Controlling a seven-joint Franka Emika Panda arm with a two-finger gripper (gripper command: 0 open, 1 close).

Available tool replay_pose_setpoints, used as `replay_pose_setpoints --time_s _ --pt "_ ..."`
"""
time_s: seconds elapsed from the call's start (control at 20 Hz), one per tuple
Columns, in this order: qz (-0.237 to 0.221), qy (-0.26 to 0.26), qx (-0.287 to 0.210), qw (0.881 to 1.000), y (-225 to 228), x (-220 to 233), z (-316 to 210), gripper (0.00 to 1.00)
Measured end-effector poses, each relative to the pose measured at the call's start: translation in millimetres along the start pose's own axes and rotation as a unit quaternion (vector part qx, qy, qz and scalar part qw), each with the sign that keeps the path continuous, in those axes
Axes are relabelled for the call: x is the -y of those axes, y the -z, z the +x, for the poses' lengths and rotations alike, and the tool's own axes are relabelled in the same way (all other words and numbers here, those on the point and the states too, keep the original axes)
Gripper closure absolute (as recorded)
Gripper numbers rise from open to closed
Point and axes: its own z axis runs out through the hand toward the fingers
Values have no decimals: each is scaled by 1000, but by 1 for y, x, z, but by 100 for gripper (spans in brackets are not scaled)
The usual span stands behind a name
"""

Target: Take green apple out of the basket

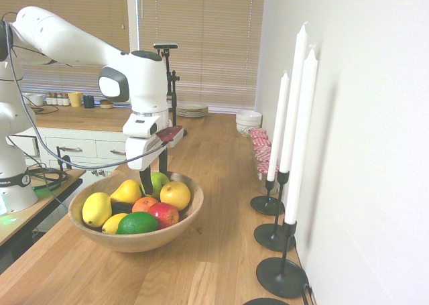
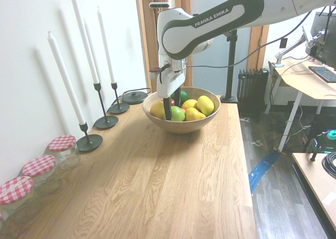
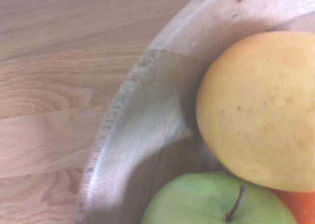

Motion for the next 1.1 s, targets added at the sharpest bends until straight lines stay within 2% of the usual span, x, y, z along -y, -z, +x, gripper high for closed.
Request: replay_pose_setpoints --time_s 0.8,0.95,1.1 --pt "4 -6 4 1000 -2 -14 8 100" --pt "12 -4 -4 1000 13 -14 6 100" --pt "29 2 -21 999 51 -12 -4 100"
